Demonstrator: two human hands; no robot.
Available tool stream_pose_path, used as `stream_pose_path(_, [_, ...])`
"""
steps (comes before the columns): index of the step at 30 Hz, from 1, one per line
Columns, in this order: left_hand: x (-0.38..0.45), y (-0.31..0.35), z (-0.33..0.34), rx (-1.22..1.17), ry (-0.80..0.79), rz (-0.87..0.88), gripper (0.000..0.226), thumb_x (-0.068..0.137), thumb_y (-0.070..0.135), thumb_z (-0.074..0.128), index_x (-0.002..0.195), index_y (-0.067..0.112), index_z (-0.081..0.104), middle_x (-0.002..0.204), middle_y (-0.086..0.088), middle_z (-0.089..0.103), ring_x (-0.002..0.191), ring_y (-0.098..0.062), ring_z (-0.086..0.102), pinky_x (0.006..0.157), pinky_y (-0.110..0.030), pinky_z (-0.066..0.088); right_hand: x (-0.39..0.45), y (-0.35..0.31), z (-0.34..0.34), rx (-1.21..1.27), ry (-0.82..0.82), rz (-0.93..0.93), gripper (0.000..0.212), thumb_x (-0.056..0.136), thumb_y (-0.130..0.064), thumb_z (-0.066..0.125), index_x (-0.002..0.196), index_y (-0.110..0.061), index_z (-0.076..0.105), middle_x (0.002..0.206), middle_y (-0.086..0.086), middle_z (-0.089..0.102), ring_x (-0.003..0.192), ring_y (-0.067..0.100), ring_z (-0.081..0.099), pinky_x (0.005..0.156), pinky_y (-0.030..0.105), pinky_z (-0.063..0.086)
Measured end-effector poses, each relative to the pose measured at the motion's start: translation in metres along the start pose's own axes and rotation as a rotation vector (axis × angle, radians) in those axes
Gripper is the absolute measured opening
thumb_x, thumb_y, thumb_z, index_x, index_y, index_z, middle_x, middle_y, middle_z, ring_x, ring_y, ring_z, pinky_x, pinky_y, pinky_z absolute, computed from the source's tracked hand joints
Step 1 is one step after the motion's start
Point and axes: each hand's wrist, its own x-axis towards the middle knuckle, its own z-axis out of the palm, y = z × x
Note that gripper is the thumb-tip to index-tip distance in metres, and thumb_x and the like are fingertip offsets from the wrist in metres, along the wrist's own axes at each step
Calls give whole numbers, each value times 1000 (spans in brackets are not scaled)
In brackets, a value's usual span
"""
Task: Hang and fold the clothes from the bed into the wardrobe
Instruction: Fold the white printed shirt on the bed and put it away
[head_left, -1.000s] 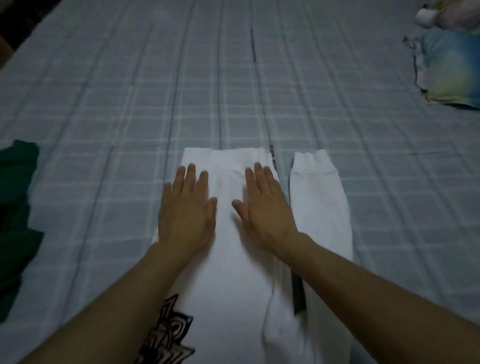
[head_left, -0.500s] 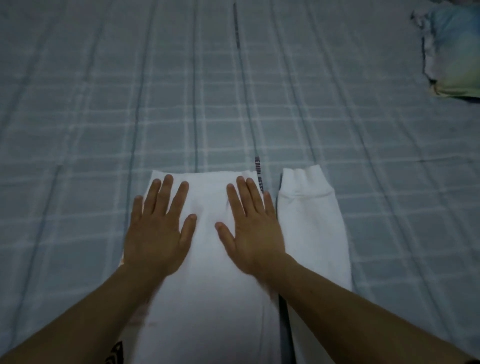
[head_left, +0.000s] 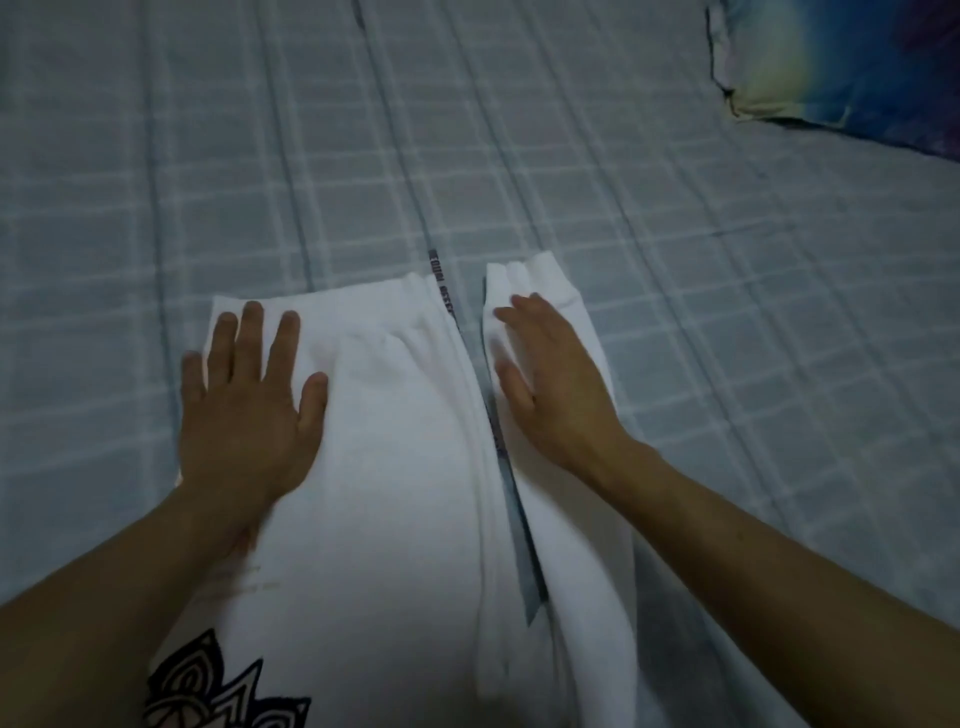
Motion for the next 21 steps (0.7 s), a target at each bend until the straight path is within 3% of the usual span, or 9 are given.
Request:
stream_pose_path(3, [0,0,-1,16,-15,20,70,96,59,2,158,27,0,167,-7,-3,153,-28,-4,122,-56,4,-20,21,0,-185,-194,180,69,100,-44,46,155,-11,21,164,12,10,152,27,5,123,43,11])
stream_pose_path(5, [-1,1,-4,2,-42,18,71,96,58,2,158,26,0,167,-7,-4,153,-28,-6,121,-57,1,-29,29,12,-351,-325,198,85,96,-62,33,157,-12,-1,164,11,-13,151,27,-12,123,44,0])
stream_pose_path(8, [-3,12,-14,-31,-49,3,67,99,49,13,158,18,8,166,-11,-1,152,-31,-3,120,-60,0,-32,34,27,-446,-327,201,97,90,-74,26,155,-14,-13,162,10,-20,149,27,-21,122,46,-6])
stream_pose_path(11, [-10,42,-31,-123,58,124,57,99,32,31,150,7,34,162,-18,21,150,-36,15,120,-58,9,-23,28,30,-405,-271,262,104,85,-75,35,156,-11,-4,164,10,-12,151,29,-12,122,48,-1])
stream_pose_path(15, [-25,96,-45,-376,122,264,46,88,29,50,127,6,60,147,-17,48,143,-35,34,114,-55,30,-15,10,29,-385,-224,338,97,88,-64,48,155,-6,7,164,12,3,151,31,0,121,52,10])
stream_pose_path(17, [-30,114,-47,-449,128,267,39,88,28,53,120,8,64,143,-13,52,141,-32,39,112,-52,33,-10,3,25,-347,-143,370,81,90,-51,53,150,-5,23,159,14,21,148,32,17,117,49,23])
stream_pose_path(19, [-33,123,-47,-499,125,264,34,88,26,54,116,9,66,139,-11,56,137,-31,43,110,-51,36,-4,1,18,-333,-44,364,53,90,-33,55,134,-6,44,144,12,42,133,31,39,105,43,39])
stream_pose_path(21, [-33,124,-46,-522,117,262,30,88,25,54,111,10,68,133,-10,60,133,-30,47,108,-52,38,2,6,9,-270,54,382,30,93,-21,51,118,-6,55,127,10,53,114,28,52,90,34,43])
